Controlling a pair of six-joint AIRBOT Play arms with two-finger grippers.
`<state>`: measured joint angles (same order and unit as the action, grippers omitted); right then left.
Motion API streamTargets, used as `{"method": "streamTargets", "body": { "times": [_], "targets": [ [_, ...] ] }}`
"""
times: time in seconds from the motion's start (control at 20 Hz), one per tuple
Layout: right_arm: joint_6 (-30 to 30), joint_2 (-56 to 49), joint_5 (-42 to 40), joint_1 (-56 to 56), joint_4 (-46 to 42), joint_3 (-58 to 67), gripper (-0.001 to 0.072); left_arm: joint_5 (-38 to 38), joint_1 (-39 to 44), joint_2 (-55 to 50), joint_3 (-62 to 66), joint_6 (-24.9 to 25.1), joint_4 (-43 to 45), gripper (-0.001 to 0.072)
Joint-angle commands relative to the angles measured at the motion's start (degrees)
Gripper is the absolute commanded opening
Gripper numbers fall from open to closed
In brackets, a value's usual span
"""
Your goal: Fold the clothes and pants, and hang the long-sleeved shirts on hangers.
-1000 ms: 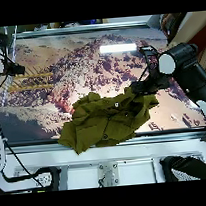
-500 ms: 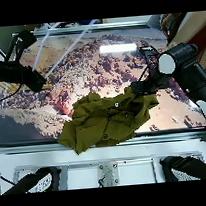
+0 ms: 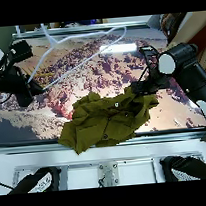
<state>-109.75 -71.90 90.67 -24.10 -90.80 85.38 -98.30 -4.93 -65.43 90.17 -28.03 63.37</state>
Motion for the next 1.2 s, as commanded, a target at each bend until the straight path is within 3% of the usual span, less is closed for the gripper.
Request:
{"method": "streamTargets", "body": {
  "times": [0.0,0.2,0.45,0.85,1.15],
  "targets": [
    [0.0,0.0,0.0,0.0,0.0,0.0,0.0018,-2.3,-6.2,-0.6,-2.6,9.0,-3.1,0.0014],
    [0.0,-0.1,0.0,0.1,0.0,0.0,0.0018,-2.0,-10.8,-0.6,-11.7,18.7,-6.4,0.0013],
    [0.0,-0.1,0.0,0.1,0.1,0.0,0.0018,-2.0,-13.1,-0.6,-21.7,25.4,-6.4,0.0014],
    [2.0,0.2,2.0,1.1,0.0,7.6,0.0019,-1.7,-12.7,-0.5,-28.9,27.7,-6.5,0.0013],
    [4.5,0.1,10.3,1.1,-2.8,15.9,0.0018,-1.5,-3.7,-0.6,-29.6,27.7,-6.4,0.0013]
  ]
}}
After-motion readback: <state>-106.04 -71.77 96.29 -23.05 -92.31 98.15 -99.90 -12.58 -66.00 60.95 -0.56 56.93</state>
